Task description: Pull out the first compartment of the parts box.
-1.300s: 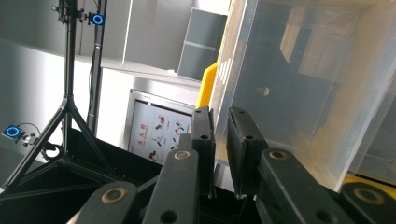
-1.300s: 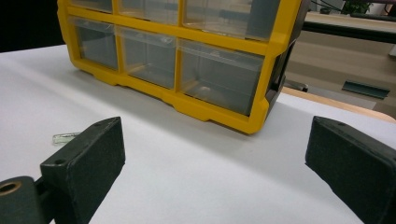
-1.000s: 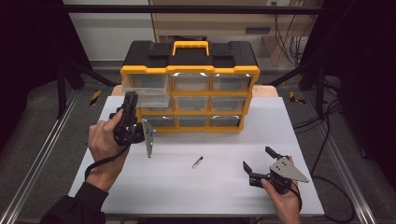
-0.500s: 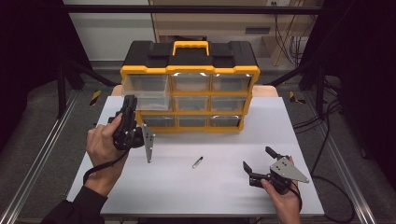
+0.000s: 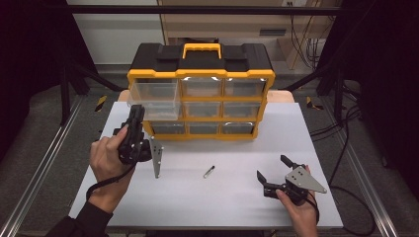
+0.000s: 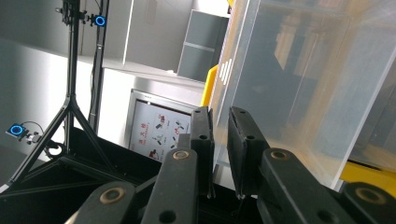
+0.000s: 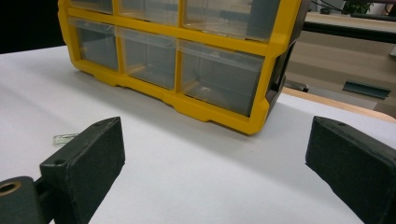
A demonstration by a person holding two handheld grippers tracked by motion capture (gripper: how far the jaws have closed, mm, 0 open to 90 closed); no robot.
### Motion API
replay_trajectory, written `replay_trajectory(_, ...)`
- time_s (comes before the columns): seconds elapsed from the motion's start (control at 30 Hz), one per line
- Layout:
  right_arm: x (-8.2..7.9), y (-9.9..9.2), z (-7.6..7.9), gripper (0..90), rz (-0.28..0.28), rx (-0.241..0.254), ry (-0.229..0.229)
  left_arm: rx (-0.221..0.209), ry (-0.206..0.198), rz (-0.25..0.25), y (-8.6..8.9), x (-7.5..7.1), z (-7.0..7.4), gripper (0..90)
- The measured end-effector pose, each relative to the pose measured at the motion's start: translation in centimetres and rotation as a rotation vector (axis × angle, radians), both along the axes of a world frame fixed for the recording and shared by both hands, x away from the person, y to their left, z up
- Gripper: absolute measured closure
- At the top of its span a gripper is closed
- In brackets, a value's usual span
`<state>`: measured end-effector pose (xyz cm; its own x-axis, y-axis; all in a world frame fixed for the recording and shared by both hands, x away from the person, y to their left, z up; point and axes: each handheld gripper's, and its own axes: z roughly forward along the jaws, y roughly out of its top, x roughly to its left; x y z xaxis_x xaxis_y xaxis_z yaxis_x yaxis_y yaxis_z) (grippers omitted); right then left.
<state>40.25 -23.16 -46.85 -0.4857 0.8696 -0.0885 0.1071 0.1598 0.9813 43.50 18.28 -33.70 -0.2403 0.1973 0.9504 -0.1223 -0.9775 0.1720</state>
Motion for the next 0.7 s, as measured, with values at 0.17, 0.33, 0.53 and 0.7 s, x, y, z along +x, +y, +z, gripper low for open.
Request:
replay_trajectory(0.17,0.04,-0.01,-0.03,4.8,-0.002,-0.001,0.000,-0.006,-0.001,-0.004,-0.08,-0.32,0.07,79.9)
replay_trajectory(0.33,0.04,-0.01,-0.03,4.8,-0.002,-0.001,0.000,0.001,0.001,-0.001,-0.27,-0.51,-0.04,79.7)
replay_trajectory(0.53,0.02,-0.03,-0.02,4.8,-0.003,-0.001,0.001,-0.002,0.002,-0.002,-0.31,-0.64,0.07,79.5)
replay_trajectory(0.7,0.03,-0.04,-0.03,4.8,-0.003,-0.001,0.001,-0.006,-0.001,-0.004,-0.34,-0.83,0.19,79.5)
